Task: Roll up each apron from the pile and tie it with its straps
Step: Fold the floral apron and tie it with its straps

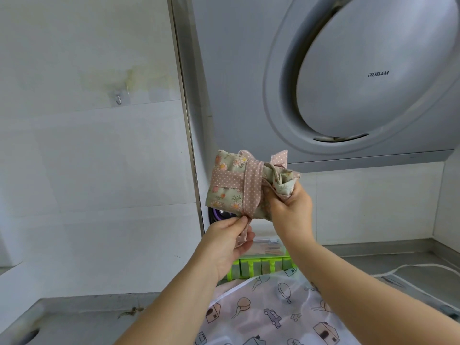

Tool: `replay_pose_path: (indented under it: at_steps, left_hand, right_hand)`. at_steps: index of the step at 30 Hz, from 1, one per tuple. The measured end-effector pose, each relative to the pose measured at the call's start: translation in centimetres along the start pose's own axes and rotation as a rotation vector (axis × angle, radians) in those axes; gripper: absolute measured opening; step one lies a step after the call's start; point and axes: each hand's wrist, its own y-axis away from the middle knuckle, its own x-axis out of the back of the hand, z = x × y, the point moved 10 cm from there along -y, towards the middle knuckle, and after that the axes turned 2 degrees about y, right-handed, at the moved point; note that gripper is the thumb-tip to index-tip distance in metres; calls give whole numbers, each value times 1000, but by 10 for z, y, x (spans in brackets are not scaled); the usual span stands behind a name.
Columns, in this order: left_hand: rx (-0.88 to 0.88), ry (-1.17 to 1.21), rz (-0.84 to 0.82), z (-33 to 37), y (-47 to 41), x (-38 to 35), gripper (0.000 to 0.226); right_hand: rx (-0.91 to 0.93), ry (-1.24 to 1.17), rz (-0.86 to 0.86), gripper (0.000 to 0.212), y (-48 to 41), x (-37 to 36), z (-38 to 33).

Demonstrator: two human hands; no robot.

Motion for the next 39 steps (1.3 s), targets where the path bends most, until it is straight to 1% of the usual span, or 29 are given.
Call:
replay_pose_path:
  at_steps: [2, 4, 7, 8, 10, 12, 14, 17, 19, 22, 26, 29, 31, 33, 35, 39]
  left_hand:
    - [-50, 35, 58, 4, -1, 4, 14]
    - [-145, 2, 119, 12, -1, 10, 4]
    - [-346, -229, 138, 29, 5, 12, 2]
    - [-405, -318, 123, 32, 7, 9, 4]
    - [-486, -458, 87, 38, 11, 2, 16]
    - [-484, -511, 32, 39, 11, -3, 22]
    - [-442, -555, -46, 37, 7, -5, 24]
    - [-413, -702, -150, 35, 5, -6, 42]
    - [-434, -805, -166, 36, 5, -6, 48]
    - [-539, -962, -149, 44, 8, -7, 48]
    - [-727, -1128, -94, 58, 13, -3, 35]
    - [-844, -1255, -121, 60, 16, -8, 41]
    - [-873, -1322, -153, 56, 17, -12, 47]
    - [-895, -1358, -156, 56, 18, -13, 45]
    - [-1001, -1392, -140, 62, 25, -15, 35]
    - [-1348, -1592, -99, 69, 43, -32, 20]
  right_hand:
    - [42, 43, -15, 18, -1, -1, -3]
    - [94, 91, -10, 16, -2, -1, -8]
    - [135, 147, 17, 11, -5, 0, -9]
    - [142, 166, 21, 7, -6, 0, -8]
    - [175, 214, 22, 4, -5, -2, -8]
    - [205, 257, 13, 4, -5, -5, -8]
    - [194, 262, 0, 1, -7, -5, -6]
    - [141, 266, -22, 3, -11, -3, -1]
    - [113, 268, -34, 5, -12, -3, 1]
    - [53, 233, -28, 5, -15, -1, 6]
    - [15, 184, -28, 10, -15, 1, 9]
    - [14, 196, -33, 11, -13, 0, 9]
    - [7, 201, -26, 10, -13, 1, 10]
    - [4, 213, -24, 9, -14, 1, 10]
    - [2, 244, -32, 6, -15, -1, 10]
    - [26, 325, -104, 6, -12, -14, 9]
